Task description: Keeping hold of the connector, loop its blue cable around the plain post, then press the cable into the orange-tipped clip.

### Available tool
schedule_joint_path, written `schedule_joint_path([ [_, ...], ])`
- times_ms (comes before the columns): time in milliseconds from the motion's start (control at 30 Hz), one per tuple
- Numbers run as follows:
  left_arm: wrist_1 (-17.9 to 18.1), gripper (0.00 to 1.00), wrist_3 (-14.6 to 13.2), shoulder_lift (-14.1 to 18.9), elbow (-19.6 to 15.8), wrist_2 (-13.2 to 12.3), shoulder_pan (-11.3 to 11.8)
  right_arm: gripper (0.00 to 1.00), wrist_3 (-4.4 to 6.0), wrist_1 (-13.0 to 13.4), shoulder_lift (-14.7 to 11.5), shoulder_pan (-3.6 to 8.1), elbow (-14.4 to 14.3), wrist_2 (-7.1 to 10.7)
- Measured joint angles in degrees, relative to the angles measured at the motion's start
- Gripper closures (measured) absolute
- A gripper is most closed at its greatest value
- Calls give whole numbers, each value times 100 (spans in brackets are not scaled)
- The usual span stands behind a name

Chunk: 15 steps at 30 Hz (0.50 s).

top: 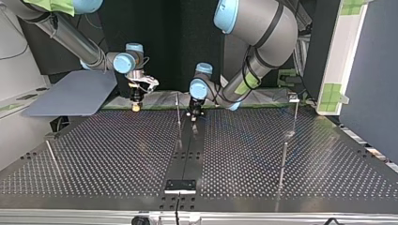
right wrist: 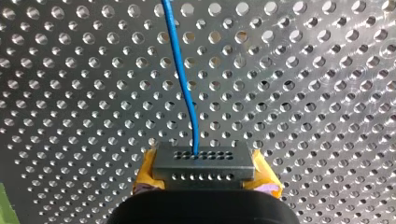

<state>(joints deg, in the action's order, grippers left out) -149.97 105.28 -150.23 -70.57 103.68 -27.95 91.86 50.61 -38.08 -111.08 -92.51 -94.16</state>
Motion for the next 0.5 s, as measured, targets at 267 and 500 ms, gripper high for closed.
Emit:
schedule_joint_path([
  [267,-28,98,-76,0,1,46,3,100,33,-149,4,280,127,317],
  [500,-88,93,-252,0,-1,166,-10,100,45,-419,12,379,223,510],
])
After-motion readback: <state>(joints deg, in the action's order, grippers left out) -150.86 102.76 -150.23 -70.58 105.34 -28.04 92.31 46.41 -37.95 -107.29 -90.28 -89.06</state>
